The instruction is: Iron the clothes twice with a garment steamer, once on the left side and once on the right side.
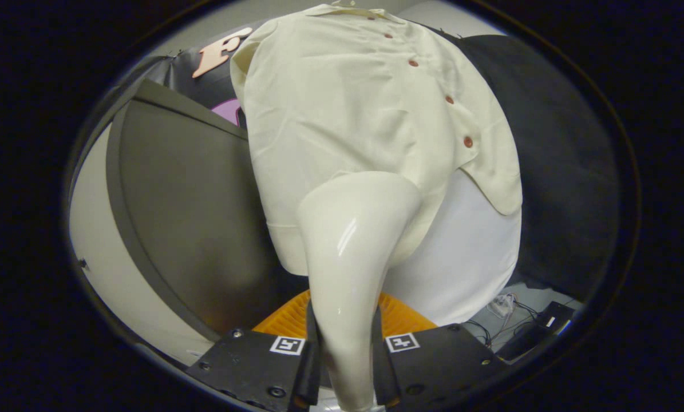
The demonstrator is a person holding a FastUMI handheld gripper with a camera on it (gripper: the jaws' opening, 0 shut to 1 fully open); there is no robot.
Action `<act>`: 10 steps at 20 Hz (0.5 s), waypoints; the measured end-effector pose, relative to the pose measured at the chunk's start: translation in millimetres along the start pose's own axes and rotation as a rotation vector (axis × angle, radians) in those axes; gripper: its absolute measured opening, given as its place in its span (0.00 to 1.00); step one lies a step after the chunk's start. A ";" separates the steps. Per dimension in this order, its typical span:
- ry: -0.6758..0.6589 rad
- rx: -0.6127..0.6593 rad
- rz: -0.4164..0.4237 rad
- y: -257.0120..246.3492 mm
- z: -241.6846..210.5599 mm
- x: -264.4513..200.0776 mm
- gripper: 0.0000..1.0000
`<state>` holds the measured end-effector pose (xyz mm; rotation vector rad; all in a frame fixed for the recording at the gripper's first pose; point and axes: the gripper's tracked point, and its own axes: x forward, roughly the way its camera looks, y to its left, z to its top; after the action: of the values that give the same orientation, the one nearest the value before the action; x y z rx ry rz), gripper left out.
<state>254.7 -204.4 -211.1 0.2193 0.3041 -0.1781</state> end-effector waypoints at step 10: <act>-0.098 -0.062 -0.034 2.5 129.0 -62.7 0.37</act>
<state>231.9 -224.1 -70.9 0.1433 0.2162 -0.2117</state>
